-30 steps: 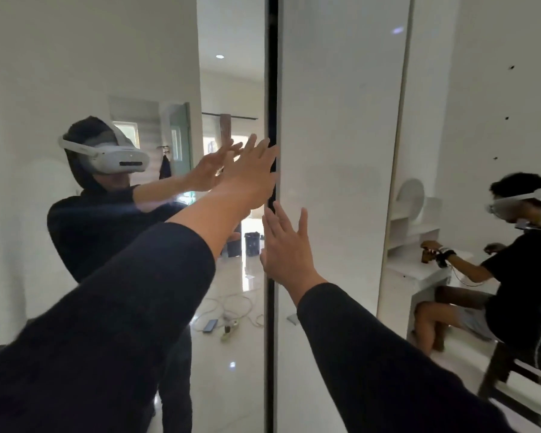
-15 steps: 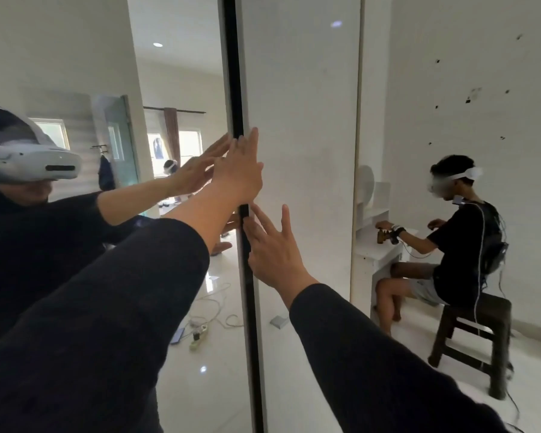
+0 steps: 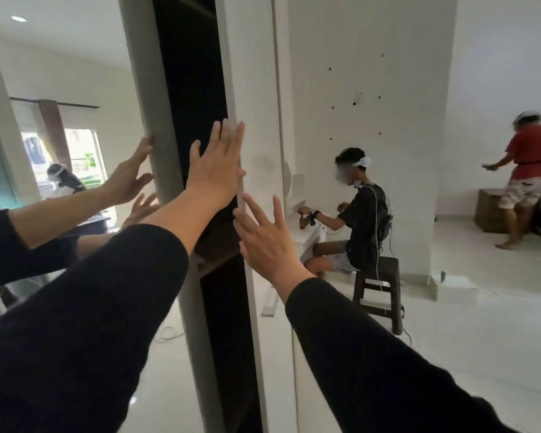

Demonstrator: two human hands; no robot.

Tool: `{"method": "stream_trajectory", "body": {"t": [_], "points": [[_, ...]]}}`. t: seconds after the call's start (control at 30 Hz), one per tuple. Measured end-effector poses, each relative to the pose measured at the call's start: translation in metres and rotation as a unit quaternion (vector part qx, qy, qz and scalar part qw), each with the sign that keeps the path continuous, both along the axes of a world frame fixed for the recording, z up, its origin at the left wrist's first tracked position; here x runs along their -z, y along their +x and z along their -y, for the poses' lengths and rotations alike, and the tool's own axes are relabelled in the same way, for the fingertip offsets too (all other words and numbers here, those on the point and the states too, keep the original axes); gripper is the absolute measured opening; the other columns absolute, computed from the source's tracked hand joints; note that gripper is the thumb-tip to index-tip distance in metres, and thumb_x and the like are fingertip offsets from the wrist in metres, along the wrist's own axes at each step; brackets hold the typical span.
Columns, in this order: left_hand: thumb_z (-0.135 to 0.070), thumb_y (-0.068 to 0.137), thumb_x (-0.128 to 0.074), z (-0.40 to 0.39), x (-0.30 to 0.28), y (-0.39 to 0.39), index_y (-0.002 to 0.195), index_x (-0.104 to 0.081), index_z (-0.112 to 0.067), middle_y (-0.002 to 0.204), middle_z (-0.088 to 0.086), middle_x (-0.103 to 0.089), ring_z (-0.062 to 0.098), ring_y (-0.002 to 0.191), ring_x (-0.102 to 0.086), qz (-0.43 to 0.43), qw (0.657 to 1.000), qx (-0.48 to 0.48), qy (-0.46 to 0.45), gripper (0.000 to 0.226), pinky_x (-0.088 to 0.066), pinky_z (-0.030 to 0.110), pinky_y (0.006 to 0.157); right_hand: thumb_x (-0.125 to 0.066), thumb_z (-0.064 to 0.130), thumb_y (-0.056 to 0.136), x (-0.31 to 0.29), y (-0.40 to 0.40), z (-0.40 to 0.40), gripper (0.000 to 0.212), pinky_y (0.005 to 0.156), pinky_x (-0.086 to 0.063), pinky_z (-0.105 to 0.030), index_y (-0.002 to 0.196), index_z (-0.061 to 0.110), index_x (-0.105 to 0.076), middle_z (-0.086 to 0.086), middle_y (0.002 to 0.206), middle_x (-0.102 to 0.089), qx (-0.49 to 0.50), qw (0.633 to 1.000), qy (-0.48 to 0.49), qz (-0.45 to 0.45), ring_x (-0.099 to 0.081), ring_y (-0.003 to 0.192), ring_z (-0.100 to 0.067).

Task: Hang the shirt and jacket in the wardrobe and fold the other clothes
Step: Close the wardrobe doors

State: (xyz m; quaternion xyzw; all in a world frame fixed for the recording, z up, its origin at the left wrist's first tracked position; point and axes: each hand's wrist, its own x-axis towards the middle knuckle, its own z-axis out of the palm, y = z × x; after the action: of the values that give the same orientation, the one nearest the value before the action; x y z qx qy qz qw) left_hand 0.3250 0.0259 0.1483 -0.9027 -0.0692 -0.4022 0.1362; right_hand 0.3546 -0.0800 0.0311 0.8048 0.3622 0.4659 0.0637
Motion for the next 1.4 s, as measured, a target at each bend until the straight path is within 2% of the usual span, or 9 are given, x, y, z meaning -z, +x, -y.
{"method": "stream_trajectory", "body": {"t": [0.1, 0.17, 0.23, 0.33, 0.53, 0.73, 0.97, 1.1, 1.4], "points": [[-0.041, 0.097, -0.041, 0.007, -0.003, 0.006, 0.149, 0.015, -0.016, 0.159, 0.005, 0.007, 0.019, 0.146, 0.009, 0.013, 0.999, 0.029, 0.017, 0.080, -0.005, 0.049, 0.117, -0.066, 0.030, 0.083, -0.003, 0.002, 0.014, 0.032, 0.111, -0.007, -0.060, 0.113, 0.020, -0.066, -0.002, 0.139, -0.049, 0.005, 0.999, 0.029, 0.019, -0.025, 0.143, -0.031], [-0.046, 0.096, -0.039, 0.014, -0.005, 0.012, 0.149, 0.014, -0.016, 0.159, 0.004, 0.006, 0.018, 0.146, 0.009, 0.016, 0.998, 0.048, 0.033, 0.081, -0.003, 0.049, 0.117, -0.068, 0.026, 0.081, -0.003, 0.005, 0.023, 0.024, 0.112, -0.016, -0.058, 0.104, 0.020, -0.069, -0.002, 0.132, -0.054, 0.009, 0.998, 0.049, 0.023, -0.029, 0.142, -0.032], [-0.050, 0.095, -0.038, 0.025, -0.006, 0.019, 0.150, 0.012, -0.016, 0.159, 0.004, 0.006, 0.018, 0.146, 0.009, 0.020, 0.996, 0.067, 0.054, 0.082, -0.002, 0.049, 0.116, -0.068, 0.025, 0.082, 0.000, 0.013, 0.035, 0.024, 0.112, -0.023, -0.054, 0.105, 0.018, -0.069, -0.004, 0.134, -0.053, 0.010, 0.996, 0.076, 0.035, -0.031, 0.141, -0.032], [-0.056, 0.093, -0.036, 0.046, -0.008, 0.032, 0.150, 0.012, -0.018, 0.159, 0.004, 0.009, 0.019, 0.146, 0.010, 0.022, 0.993, 0.092, 0.073, 0.084, -0.002, 0.050, 0.116, -0.063, 0.023, 0.086, 0.007, 0.028, 0.060, 0.041, 0.112, -0.028, -0.052, 0.125, 0.013, -0.060, -0.009, 0.145, -0.044, -0.005, 0.992, 0.120, 0.035, -0.030, 0.141, -0.033], [-0.061, 0.092, -0.027, 0.100, -0.015, 0.067, 0.149, 0.015, -0.018, 0.158, 0.002, 0.019, 0.020, 0.145, 0.016, 0.026, 0.978, 0.150, 0.142, 0.083, 0.002, 0.053, 0.114, -0.061, 0.023, 0.089, 0.014, 0.064, 0.117, 0.058, 0.113, -0.024, -0.046, 0.142, 0.012, -0.042, -0.008, 0.152, -0.034, 0.060, 0.987, 0.136, 0.059, -0.029, 0.141, -0.030], [-0.059, 0.094, -0.024, 0.155, -0.022, 0.113, 0.151, 0.004, -0.020, 0.158, -0.002, 0.017, 0.018, 0.146, 0.015, 0.019, 0.966, 0.176, 0.186, 0.075, 0.001, 0.056, 0.113, -0.036, 0.027, 0.094, 0.014, 0.098, 0.171, 0.054, 0.115, -0.021, -0.047, 0.145, 0.010, -0.038, -0.006, 0.154, -0.031, 0.133, 0.982, 0.128, 0.046, -0.027, 0.143, -0.026], [-0.065, 0.092, -0.018, 0.218, -0.022, 0.177, 0.151, -0.002, -0.025, 0.159, -0.006, 0.012, 0.020, 0.146, 0.015, 0.034, 0.969, 0.134, 0.202, 0.074, 0.003, 0.062, 0.110, -0.056, 0.031, 0.088, 0.012, 0.148, 0.228, 0.064, 0.114, -0.014, -0.051, 0.144, 0.009, -0.037, -0.007, 0.155, -0.029, 0.208, 0.973, 0.085, 0.048, -0.024, 0.144, -0.025], [-0.066, 0.092, -0.017, 0.244, -0.021, 0.211, 0.151, -0.003, -0.027, 0.159, -0.007, 0.013, 0.021, 0.146, 0.014, 0.030, 0.972, 0.129, 0.194, 0.073, 0.003, 0.063, 0.110, -0.052, 0.033, 0.091, 0.014, 0.180, 0.250, 0.066, 0.115, -0.009, -0.052, 0.148, 0.009, -0.030, -0.006, 0.157, -0.022, 0.241, 0.968, 0.057, 0.036, -0.016, 0.146, -0.024], [-0.068, 0.090, -0.018, 0.274, -0.024, 0.288, 0.150, -0.007, -0.029, 0.158, -0.006, 0.017, 0.023, 0.145, 0.017, 0.020, 0.968, 0.154, 0.198, 0.072, 0.002, 0.067, 0.108, -0.064, 0.038, 0.081, 0.031, 0.245, 0.276, 0.072, 0.113, -0.015, -0.051, 0.143, 0.012, -0.040, -0.004, 0.153, -0.033, 0.282, 0.956, 0.043, 0.066, -0.028, 0.143, -0.020]]}}
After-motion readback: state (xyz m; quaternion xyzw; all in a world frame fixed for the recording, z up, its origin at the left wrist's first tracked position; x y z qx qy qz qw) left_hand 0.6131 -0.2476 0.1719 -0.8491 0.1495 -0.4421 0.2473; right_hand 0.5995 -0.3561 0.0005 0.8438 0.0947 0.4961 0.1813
